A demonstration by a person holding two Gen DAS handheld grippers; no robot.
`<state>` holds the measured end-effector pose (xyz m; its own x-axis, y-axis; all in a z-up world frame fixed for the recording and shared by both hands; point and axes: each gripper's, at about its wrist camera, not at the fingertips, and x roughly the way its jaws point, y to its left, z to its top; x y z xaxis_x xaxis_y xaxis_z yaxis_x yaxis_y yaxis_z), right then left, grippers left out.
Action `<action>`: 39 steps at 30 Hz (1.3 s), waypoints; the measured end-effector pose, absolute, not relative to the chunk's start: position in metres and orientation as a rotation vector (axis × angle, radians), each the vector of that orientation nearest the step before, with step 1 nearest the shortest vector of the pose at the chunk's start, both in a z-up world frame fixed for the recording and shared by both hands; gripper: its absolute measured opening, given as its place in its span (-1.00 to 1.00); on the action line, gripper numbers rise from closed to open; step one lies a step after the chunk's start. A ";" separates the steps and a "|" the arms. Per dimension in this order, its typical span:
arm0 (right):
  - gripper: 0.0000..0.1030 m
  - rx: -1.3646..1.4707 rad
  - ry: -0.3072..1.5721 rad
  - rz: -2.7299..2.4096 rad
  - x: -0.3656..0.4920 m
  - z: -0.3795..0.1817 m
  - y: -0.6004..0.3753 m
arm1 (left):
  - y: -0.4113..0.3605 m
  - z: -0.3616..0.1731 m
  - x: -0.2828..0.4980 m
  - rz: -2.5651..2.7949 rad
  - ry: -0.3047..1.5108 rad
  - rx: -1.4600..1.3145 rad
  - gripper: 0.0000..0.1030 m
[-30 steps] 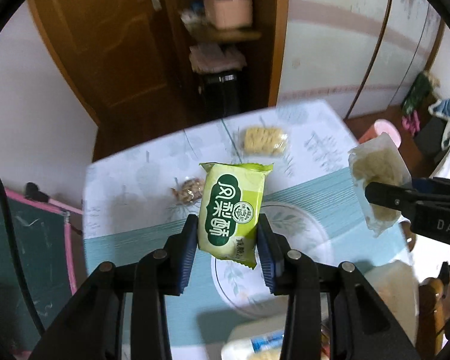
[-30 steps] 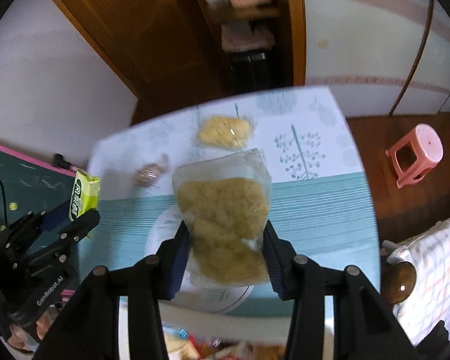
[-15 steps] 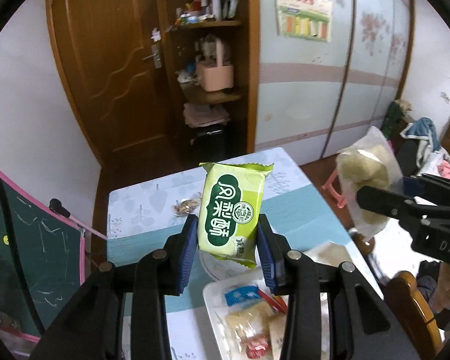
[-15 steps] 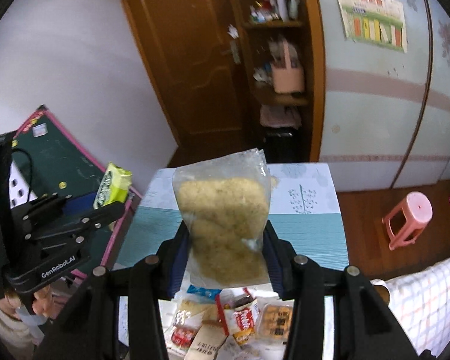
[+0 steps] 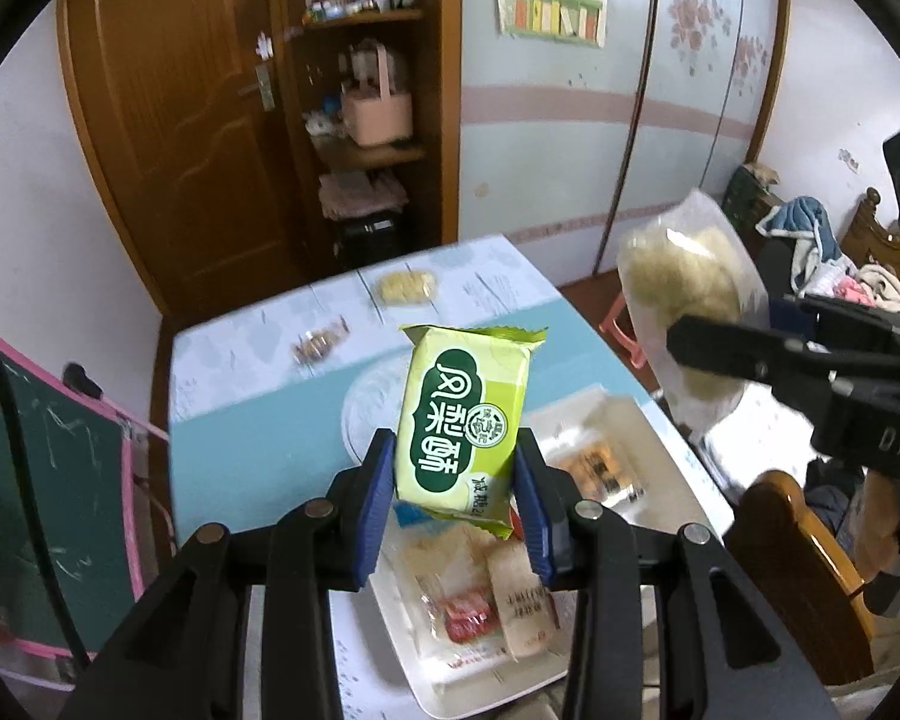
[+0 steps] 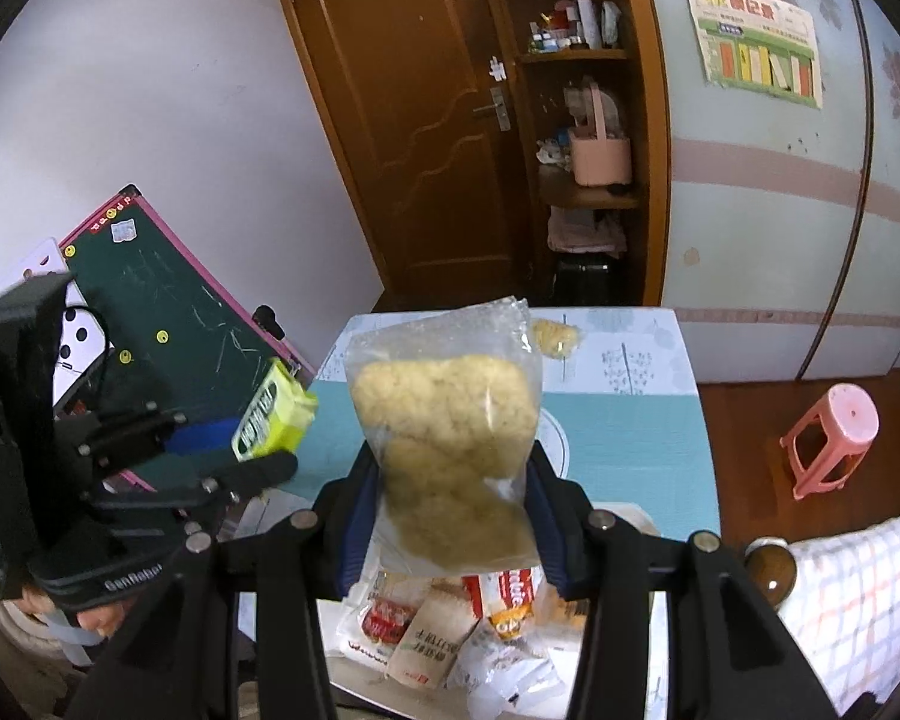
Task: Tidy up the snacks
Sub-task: 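Carry both snacks over the white tray and open both grippers, then move both grippers back over the last two snack bags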
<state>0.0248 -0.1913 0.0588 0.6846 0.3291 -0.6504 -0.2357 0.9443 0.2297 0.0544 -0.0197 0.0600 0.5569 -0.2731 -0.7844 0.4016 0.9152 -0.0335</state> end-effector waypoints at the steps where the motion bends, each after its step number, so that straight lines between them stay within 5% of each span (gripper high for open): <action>1: -0.11 0.135 0.756 0.314 0.023 0.055 -0.192 | -0.021 0.054 0.051 -0.399 0.902 0.154 -0.29; 26: -0.10 0.199 0.964 0.202 0.010 -0.073 -0.183 | -0.025 -0.069 0.038 -0.297 1.053 0.102 -0.27; 28: -0.10 0.190 0.984 0.181 0.011 -0.083 -0.180 | -0.025 -0.075 0.038 -0.276 1.067 0.106 -0.18; 30: -0.04 0.174 1.014 0.144 0.012 -0.090 -0.178 | -0.026 -0.078 0.039 -0.239 1.076 0.117 0.43; 32: 0.09 0.162 1.042 0.120 0.012 -0.096 -0.176 | -0.023 -0.077 0.038 -0.220 1.064 0.106 0.80; 36: 0.36 0.150 1.034 0.107 0.008 -0.095 -0.174 | -0.018 -0.075 0.034 -0.200 1.044 0.094 0.80; 39: 0.37 0.136 1.025 0.086 0.005 -0.094 -0.173 | -0.016 -0.078 0.033 -0.194 1.052 0.082 0.81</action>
<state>0.0046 -0.1734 -0.0941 0.5167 0.1352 -0.8454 -0.0081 0.9882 0.1530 0.0332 -0.0161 -0.0782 0.4807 -0.1196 -0.8687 0.1979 0.9799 -0.0254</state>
